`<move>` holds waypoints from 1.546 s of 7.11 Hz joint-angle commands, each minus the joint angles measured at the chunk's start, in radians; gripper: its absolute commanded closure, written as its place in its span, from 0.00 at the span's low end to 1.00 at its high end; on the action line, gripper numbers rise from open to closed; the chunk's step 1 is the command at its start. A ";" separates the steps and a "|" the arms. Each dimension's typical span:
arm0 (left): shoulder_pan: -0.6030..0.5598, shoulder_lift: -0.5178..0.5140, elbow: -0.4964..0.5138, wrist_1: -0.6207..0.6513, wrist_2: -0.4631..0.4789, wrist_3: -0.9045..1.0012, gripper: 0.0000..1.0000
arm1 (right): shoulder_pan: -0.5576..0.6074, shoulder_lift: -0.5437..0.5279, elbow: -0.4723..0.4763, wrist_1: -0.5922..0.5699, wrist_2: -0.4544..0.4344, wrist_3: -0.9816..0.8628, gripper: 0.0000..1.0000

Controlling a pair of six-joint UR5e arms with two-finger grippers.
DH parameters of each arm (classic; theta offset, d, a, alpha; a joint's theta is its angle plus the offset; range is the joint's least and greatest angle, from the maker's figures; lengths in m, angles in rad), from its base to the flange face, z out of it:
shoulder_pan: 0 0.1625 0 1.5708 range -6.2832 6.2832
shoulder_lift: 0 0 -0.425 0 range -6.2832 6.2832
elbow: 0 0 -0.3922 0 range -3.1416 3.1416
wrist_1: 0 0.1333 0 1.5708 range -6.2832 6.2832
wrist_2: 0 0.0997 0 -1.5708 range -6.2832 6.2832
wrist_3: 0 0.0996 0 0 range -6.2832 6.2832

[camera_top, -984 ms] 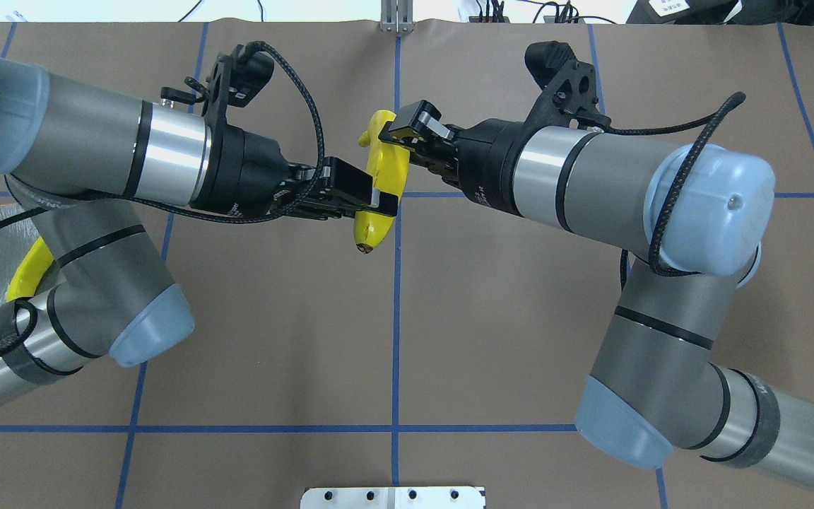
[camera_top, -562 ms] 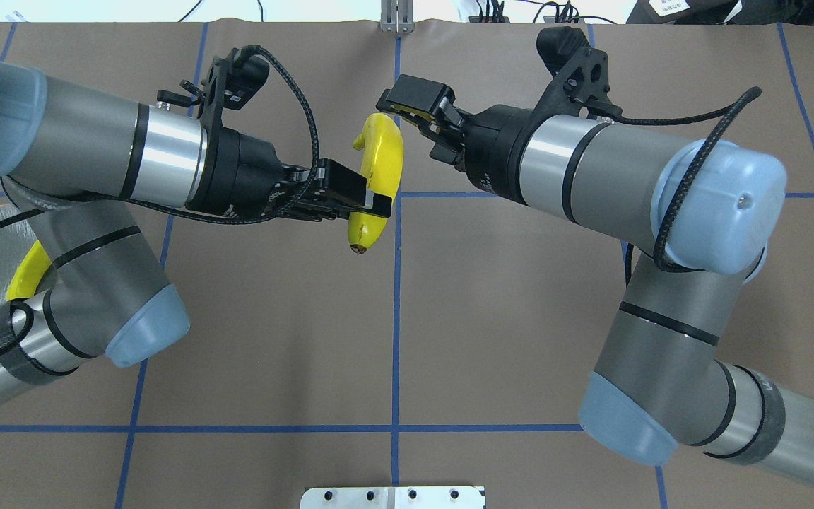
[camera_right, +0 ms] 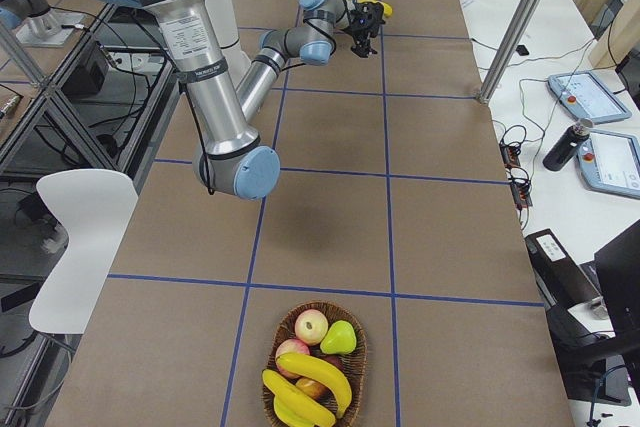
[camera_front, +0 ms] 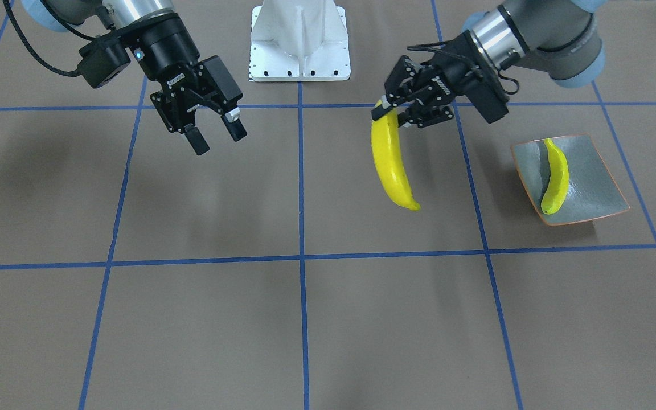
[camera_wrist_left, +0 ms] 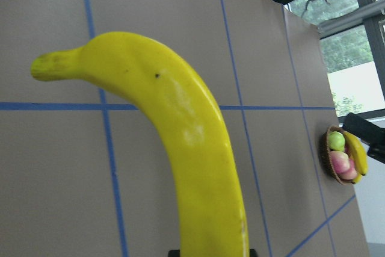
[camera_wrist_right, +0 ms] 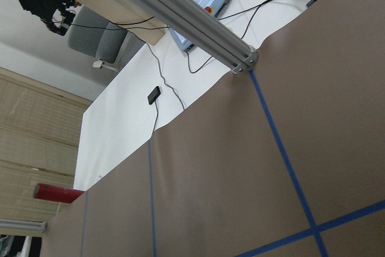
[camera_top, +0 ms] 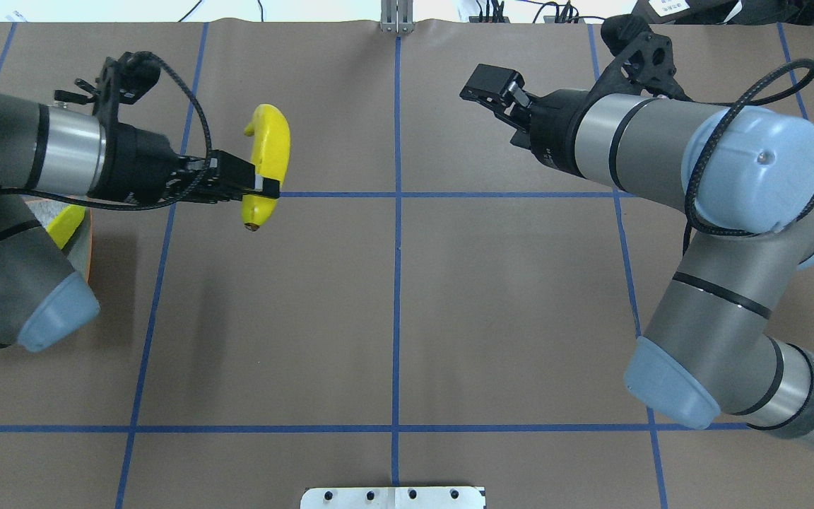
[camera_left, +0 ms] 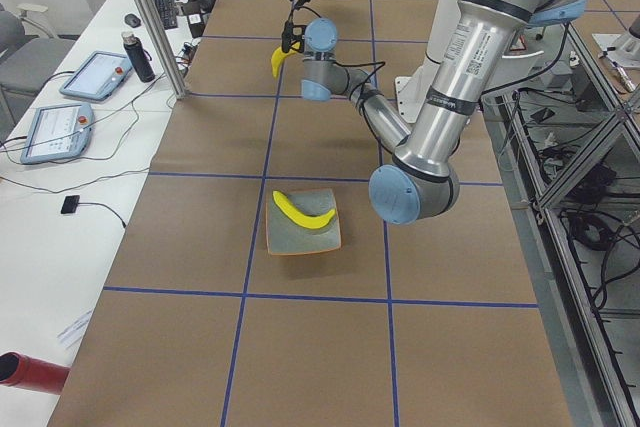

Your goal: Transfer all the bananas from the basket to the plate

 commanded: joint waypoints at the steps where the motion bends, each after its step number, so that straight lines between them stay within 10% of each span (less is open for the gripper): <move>1: -0.101 0.161 0.002 0.007 -0.001 0.239 1.00 | 0.061 -0.042 0.023 -0.173 0.087 -0.092 0.00; 8: -0.265 0.504 0.159 0.015 0.011 0.976 0.94 | 0.548 -0.502 0.042 -0.199 0.651 -0.970 0.00; 10: -0.262 0.525 0.170 0.008 0.013 0.991 0.18 | 0.694 -0.608 0.006 -0.199 0.754 -1.244 0.00; 11: -0.262 0.547 0.168 -0.011 0.010 1.039 0.01 | 0.757 -0.616 -0.029 -0.205 0.812 -1.286 0.00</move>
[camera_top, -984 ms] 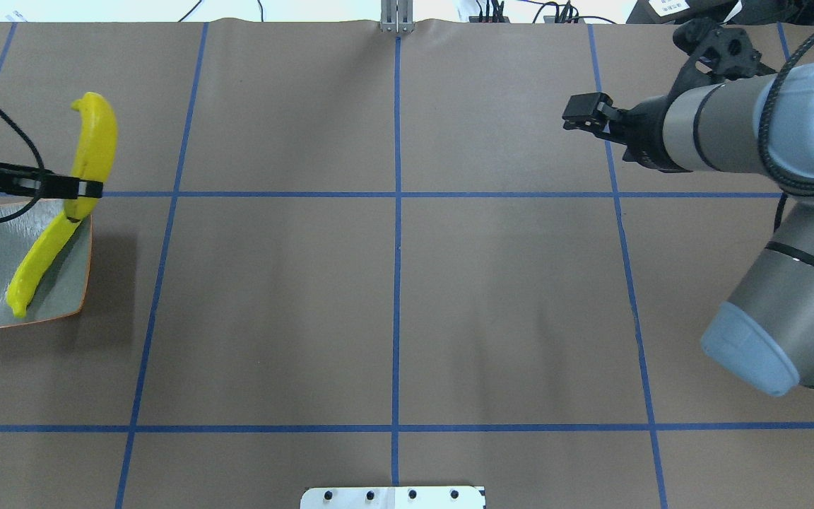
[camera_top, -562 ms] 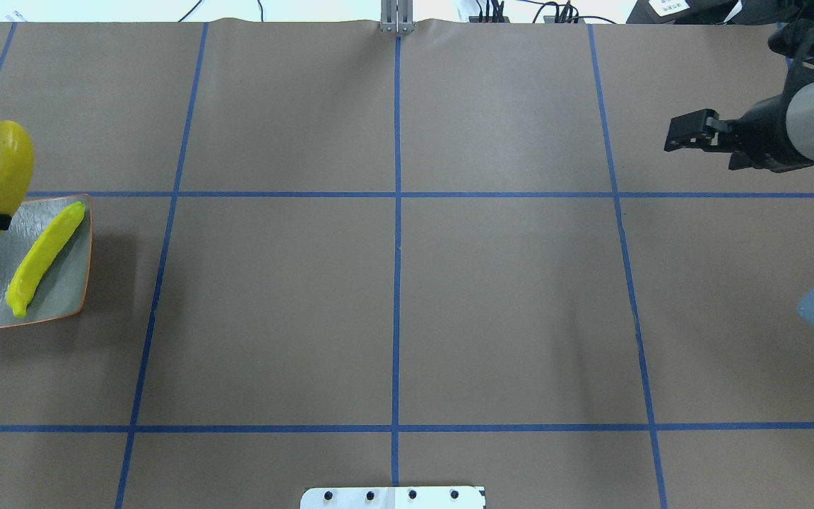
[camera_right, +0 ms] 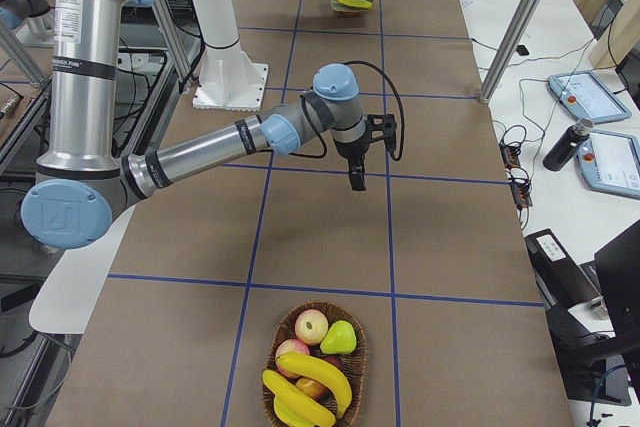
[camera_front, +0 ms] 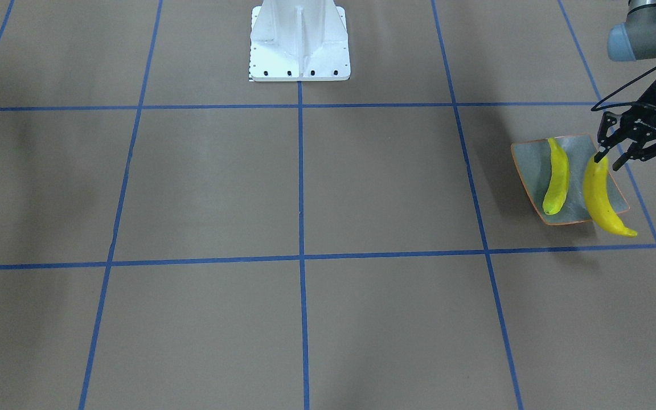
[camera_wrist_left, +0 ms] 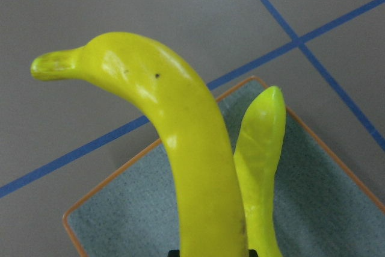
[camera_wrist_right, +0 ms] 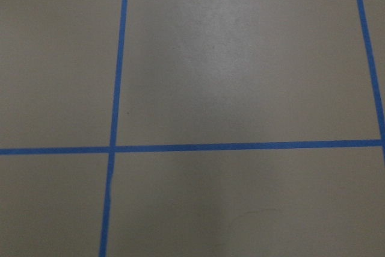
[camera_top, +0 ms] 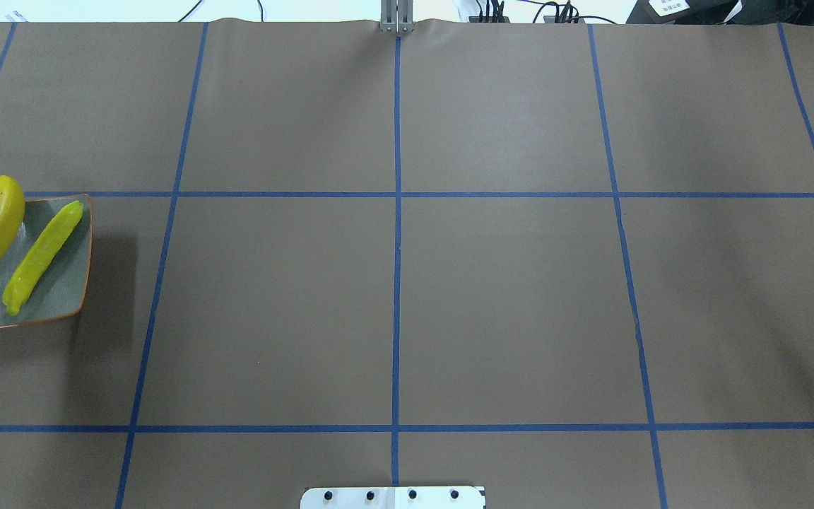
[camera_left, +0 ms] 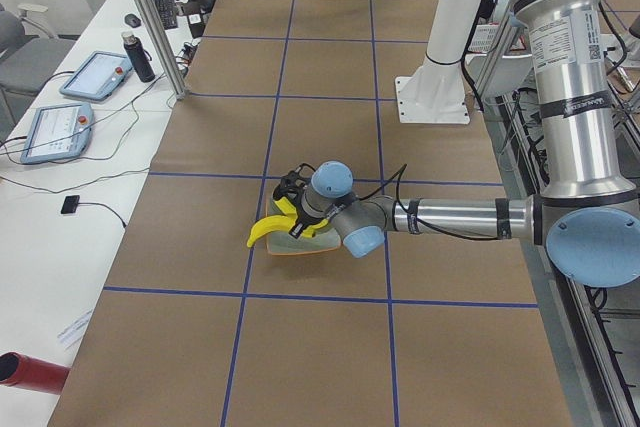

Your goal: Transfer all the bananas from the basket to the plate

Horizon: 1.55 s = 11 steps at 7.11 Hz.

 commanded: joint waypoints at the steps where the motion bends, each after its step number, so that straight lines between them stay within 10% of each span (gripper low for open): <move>1: -0.002 0.029 -0.009 -0.026 -0.011 0.043 0.00 | 0.120 -0.033 -0.074 -0.002 0.100 -0.164 0.00; 7: -0.027 -0.039 -0.168 0.132 -0.125 -0.029 0.00 | 0.304 -0.052 -0.441 0.002 0.103 -0.684 0.00; 11: -0.027 -0.045 -0.168 0.132 -0.123 -0.029 0.00 | 0.306 0.000 -0.609 0.054 -0.125 -0.729 0.00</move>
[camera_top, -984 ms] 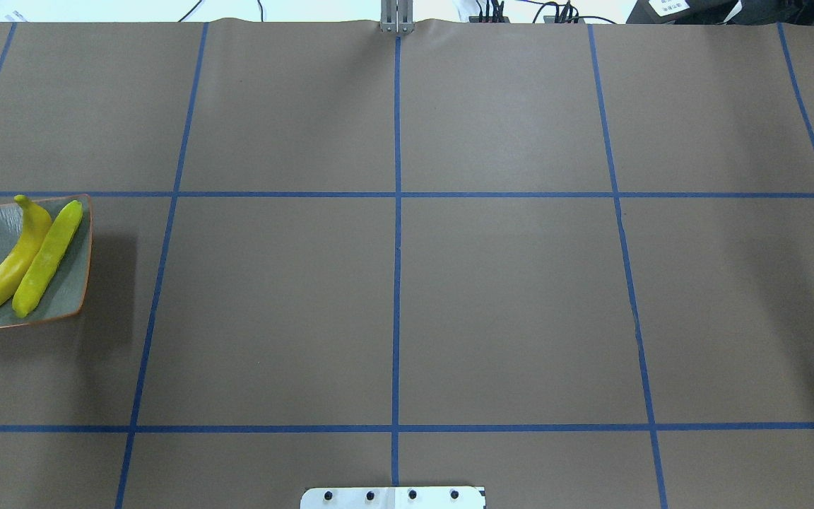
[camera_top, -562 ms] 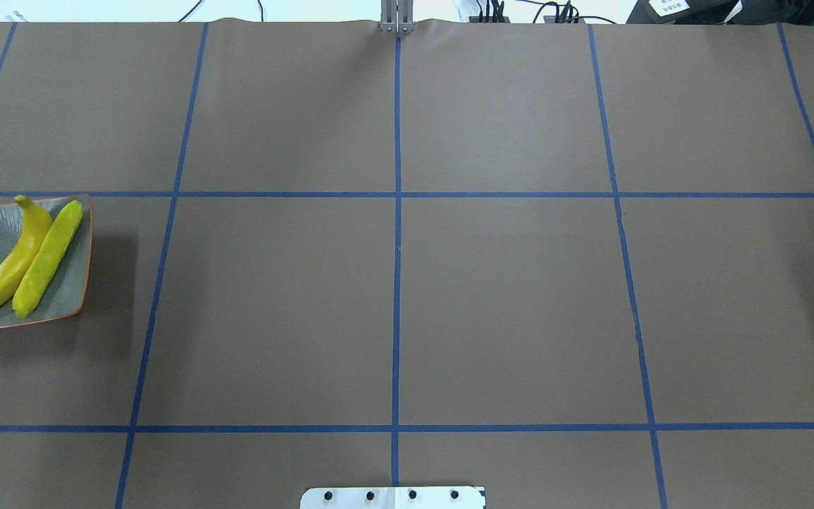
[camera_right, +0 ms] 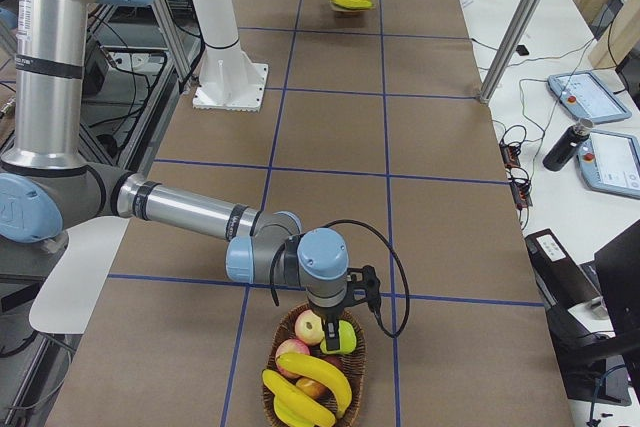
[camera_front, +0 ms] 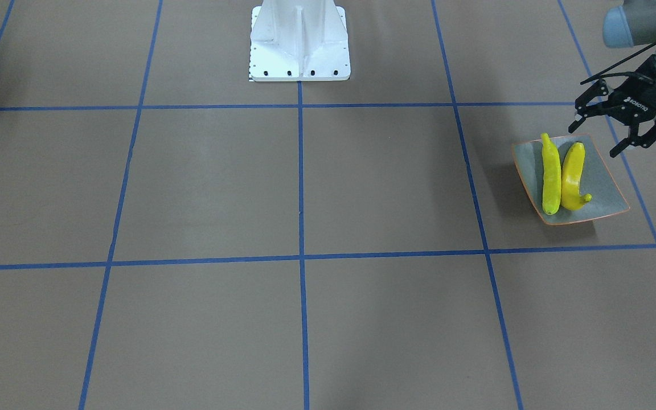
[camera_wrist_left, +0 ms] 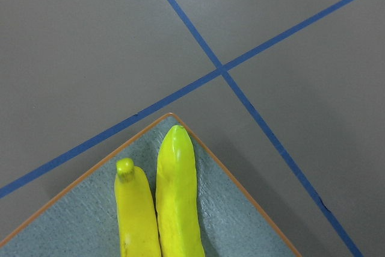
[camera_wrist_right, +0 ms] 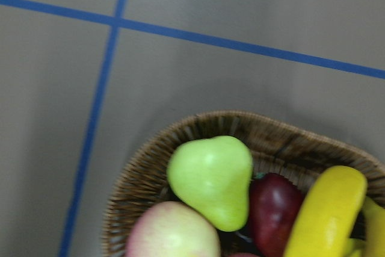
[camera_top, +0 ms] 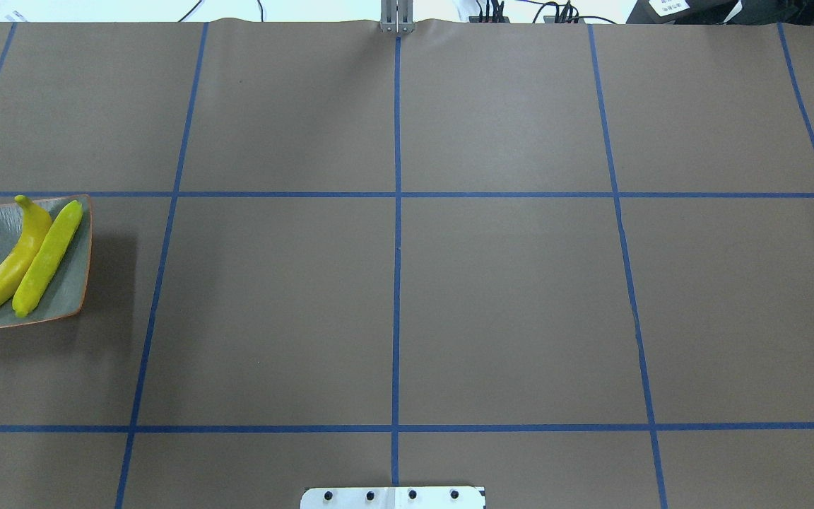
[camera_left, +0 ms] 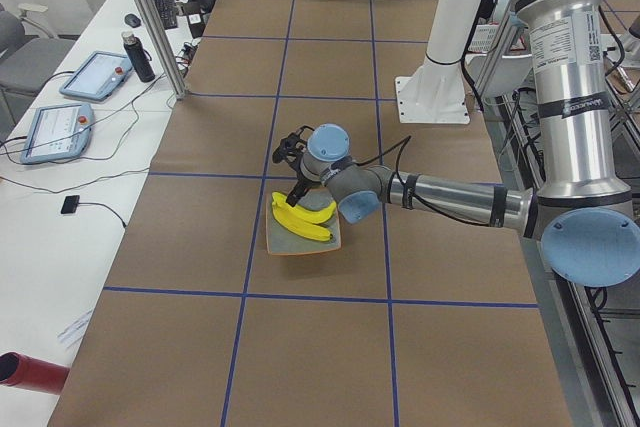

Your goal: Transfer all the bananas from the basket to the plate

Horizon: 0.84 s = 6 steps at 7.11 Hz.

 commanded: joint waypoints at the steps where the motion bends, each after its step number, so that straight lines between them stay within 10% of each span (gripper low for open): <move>1: 0.000 -0.003 0.001 0.000 0.002 0.000 0.00 | 0.001 0.002 -0.101 0.103 -0.090 0.008 0.01; 6: 0.000 -0.003 0.000 -0.008 0.002 0.000 0.00 | -0.025 0.014 -0.182 0.191 -0.100 0.098 0.04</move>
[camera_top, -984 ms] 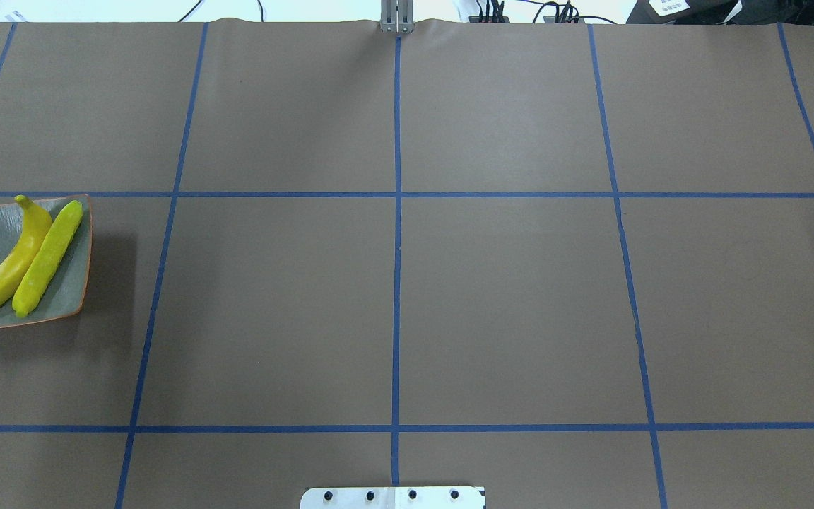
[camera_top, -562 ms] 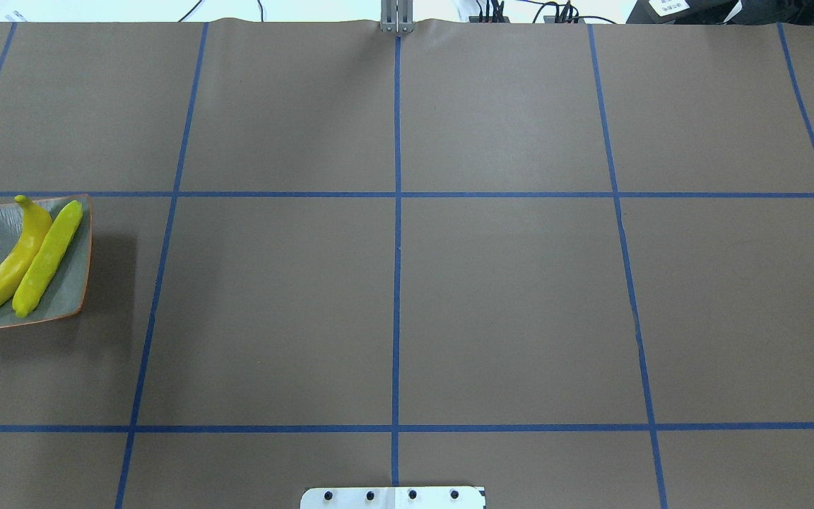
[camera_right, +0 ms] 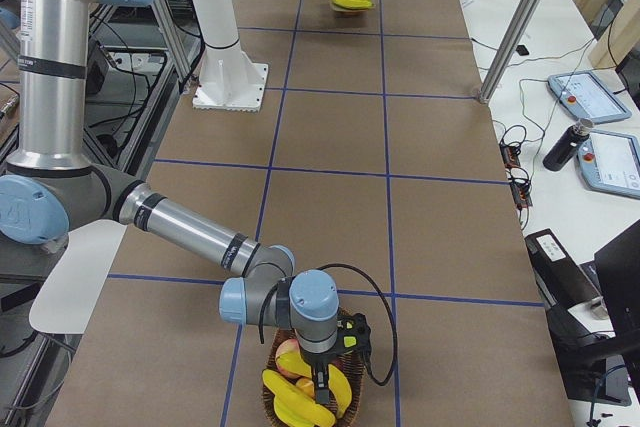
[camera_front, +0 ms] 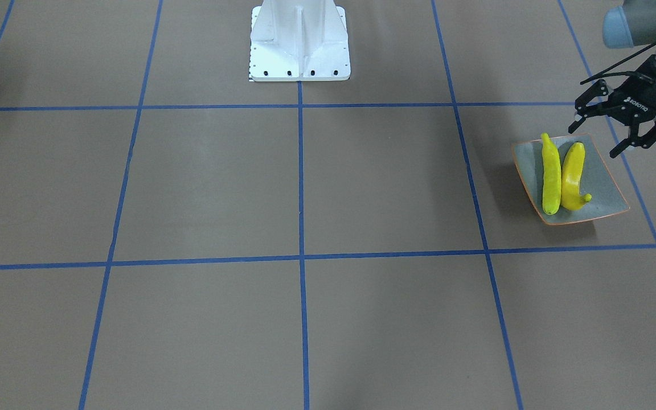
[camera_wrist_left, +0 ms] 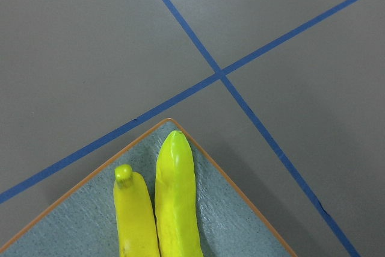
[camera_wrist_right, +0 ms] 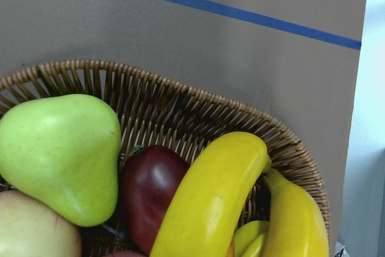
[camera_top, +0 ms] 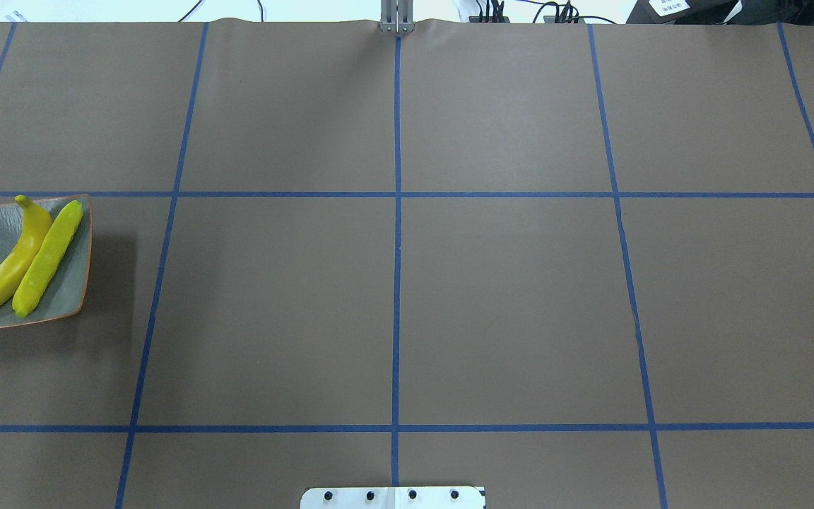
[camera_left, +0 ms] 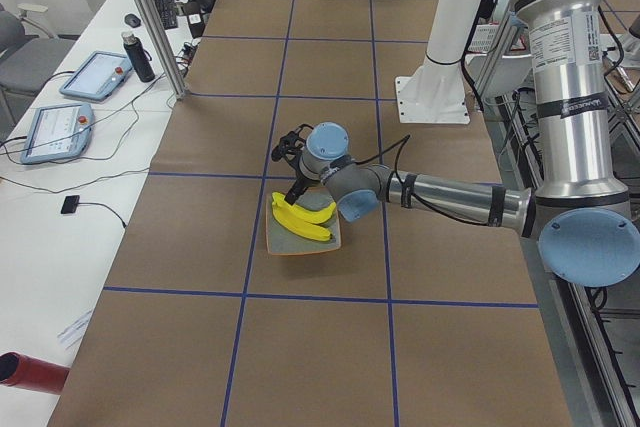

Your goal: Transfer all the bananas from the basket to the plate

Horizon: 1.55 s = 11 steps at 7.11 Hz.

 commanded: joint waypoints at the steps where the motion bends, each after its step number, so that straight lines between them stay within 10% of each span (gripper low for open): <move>1: 0.000 0.000 -0.001 -0.001 -0.001 0.000 0.00 | -0.032 0.000 -0.002 0.007 0.000 0.050 0.08; 3: 0.000 -0.002 0.001 -0.001 -0.001 0.000 0.00 | -0.043 -0.003 -0.002 0.008 -0.001 0.043 0.20; 5: 0.000 -0.009 0.002 0.000 -0.001 -0.009 0.00 | -0.046 -0.003 0.004 0.007 -0.024 0.015 0.88; 6: 0.000 -0.014 0.002 0.000 -0.001 -0.018 0.00 | -0.047 -0.004 0.004 0.007 -0.058 -0.032 1.00; 11: 0.002 -0.020 0.005 0.003 -0.004 -0.020 0.00 | -0.041 0.019 0.122 -0.028 -0.080 -0.020 1.00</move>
